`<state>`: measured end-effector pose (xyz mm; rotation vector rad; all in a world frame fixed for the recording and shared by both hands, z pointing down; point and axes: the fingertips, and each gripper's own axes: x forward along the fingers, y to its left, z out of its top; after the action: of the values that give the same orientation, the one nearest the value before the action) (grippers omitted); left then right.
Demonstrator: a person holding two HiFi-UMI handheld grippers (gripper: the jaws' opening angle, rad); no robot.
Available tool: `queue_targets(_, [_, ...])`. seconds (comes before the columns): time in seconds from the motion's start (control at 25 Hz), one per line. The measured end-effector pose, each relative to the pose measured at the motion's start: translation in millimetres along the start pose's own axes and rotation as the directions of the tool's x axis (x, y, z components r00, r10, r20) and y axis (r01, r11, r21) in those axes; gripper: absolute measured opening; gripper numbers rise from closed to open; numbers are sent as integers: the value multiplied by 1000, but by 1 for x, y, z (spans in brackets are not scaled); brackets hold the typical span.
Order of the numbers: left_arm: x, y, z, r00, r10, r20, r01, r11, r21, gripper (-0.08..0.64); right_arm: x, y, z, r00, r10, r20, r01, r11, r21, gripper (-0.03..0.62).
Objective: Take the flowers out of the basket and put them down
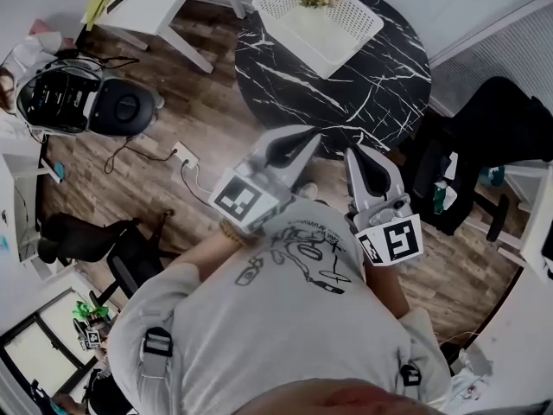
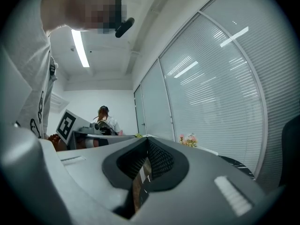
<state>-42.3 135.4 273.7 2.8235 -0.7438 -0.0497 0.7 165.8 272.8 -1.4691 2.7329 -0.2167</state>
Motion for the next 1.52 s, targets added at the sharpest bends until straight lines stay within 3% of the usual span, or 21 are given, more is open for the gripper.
queue_targets(0.68, [39, 115, 26, 998, -54, -20, 54, 998, 8, 3, 117, -42, 13, 1000, -14, -4, 14, 1000, -8, 6])
queue_targets(0.84, [41, 142, 24, 996, -63, -66, 63, 998, 0, 3, 145, -48, 17, 999, -31, -9, 31, 999, -7, 6])
queue_targets(1.2, [58, 187, 42, 992, -116, -44, 115, 993, -17, 3, 193, -63, 19, 998, -68, -15, 68, 998, -5, 6])
queue_targets(1.52, [68, 218, 31, 985, -143, -98, 142, 990, -11, 3, 222, -77, 13, 995, -93, -22, 93, 996, -1, 6])
